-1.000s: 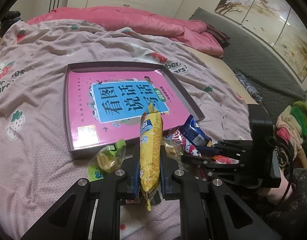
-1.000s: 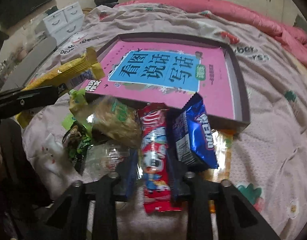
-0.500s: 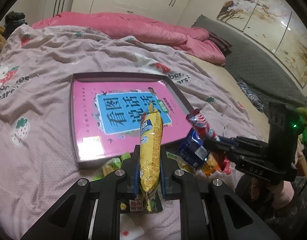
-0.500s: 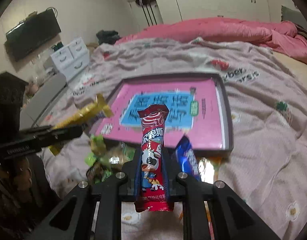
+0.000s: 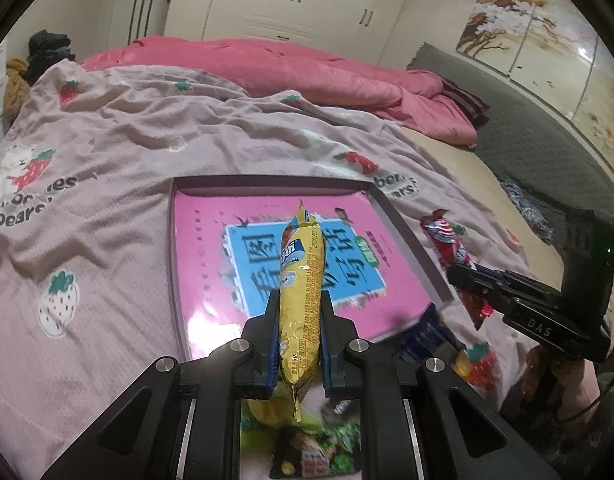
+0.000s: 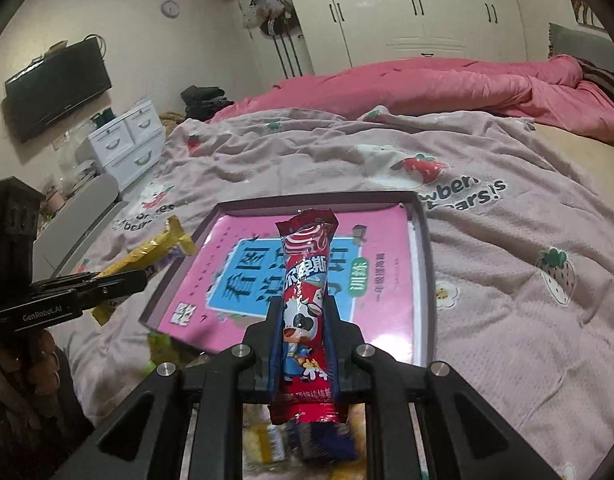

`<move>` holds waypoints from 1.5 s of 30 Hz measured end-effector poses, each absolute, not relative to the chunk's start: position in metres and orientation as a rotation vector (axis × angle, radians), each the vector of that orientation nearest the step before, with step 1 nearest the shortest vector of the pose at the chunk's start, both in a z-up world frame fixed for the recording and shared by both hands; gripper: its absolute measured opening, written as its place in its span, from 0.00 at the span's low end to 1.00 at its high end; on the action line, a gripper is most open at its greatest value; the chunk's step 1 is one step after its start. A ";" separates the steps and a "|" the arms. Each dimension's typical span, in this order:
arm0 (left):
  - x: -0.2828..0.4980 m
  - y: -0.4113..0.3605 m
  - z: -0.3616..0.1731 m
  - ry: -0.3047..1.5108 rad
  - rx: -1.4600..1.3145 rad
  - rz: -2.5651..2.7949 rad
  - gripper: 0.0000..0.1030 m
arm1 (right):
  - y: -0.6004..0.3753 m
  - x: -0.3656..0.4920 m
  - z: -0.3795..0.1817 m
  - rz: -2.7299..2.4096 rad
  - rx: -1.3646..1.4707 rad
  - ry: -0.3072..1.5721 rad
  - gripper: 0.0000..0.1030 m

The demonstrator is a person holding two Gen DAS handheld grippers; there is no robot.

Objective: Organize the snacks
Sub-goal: 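Carry the yellow stick over the tray while the right tool lowers the red stick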

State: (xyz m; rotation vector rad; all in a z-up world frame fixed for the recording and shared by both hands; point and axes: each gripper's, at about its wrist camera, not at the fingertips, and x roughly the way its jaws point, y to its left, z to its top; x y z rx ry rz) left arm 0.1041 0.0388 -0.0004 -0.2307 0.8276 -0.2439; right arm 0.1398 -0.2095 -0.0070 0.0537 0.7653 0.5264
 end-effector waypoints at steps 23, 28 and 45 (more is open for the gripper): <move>0.153 0.050 -0.040 0.905 -0.235 -0.184 0.16 | -0.222 0.192 -0.045 0.438 0.044 0.849 0.18; 0.155 0.050 -0.046 0.922 -0.233 -0.178 0.16 | -0.220 0.196 -0.051 0.437 0.031 0.867 0.18; 0.155 0.048 -0.052 0.930 -0.230 -0.180 0.16 | -0.210 0.197 -0.066 0.424 -0.035 0.917 0.19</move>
